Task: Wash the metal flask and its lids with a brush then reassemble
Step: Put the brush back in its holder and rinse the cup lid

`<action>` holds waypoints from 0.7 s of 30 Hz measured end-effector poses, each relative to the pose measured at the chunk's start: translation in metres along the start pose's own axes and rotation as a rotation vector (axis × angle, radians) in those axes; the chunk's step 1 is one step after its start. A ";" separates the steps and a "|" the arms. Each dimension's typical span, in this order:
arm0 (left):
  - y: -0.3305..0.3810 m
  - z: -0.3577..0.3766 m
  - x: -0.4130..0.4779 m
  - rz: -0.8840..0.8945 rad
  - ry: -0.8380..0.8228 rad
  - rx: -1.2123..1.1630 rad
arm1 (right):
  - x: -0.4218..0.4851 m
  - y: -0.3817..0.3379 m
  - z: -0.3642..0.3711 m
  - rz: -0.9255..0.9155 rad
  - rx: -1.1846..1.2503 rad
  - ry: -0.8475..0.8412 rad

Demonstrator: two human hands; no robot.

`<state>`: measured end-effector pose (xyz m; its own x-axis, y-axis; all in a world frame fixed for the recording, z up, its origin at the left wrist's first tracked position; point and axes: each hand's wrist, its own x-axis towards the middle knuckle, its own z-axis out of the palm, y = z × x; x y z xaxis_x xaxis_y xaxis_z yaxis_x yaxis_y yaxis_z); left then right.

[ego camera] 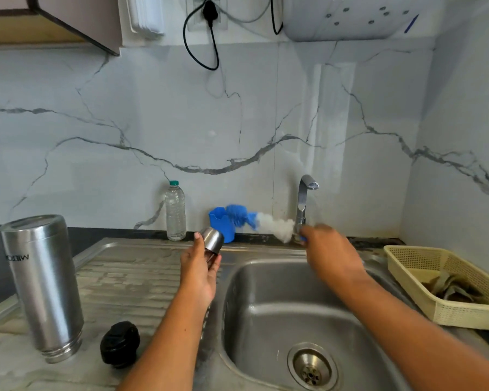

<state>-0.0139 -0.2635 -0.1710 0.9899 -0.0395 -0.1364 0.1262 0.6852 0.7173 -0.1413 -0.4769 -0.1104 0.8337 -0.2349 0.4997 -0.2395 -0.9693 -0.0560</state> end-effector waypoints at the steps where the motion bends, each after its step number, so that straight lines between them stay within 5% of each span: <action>1: 0.000 -0.001 0.001 -0.007 -0.010 -0.019 | 0.013 -0.007 -0.008 -0.026 -0.047 0.024; 10: 0.002 -0.011 0.012 -0.087 0.033 -0.127 | 0.124 -0.075 -0.044 -0.213 -0.522 0.062; 21: -0.002 -0.009 0.011 -0.176 0.044 -0.225 | 0.185 -0.116 -0.029 -0.307 -0.725 0.100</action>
<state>-0.0034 -0.2589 -0.1796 0.9496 -0.1435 -0.2786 0.2731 0.8151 0.5109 0.0266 -0.4057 0.0140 0.8748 0.0763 0.4785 -0.2987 -0.6925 0.6567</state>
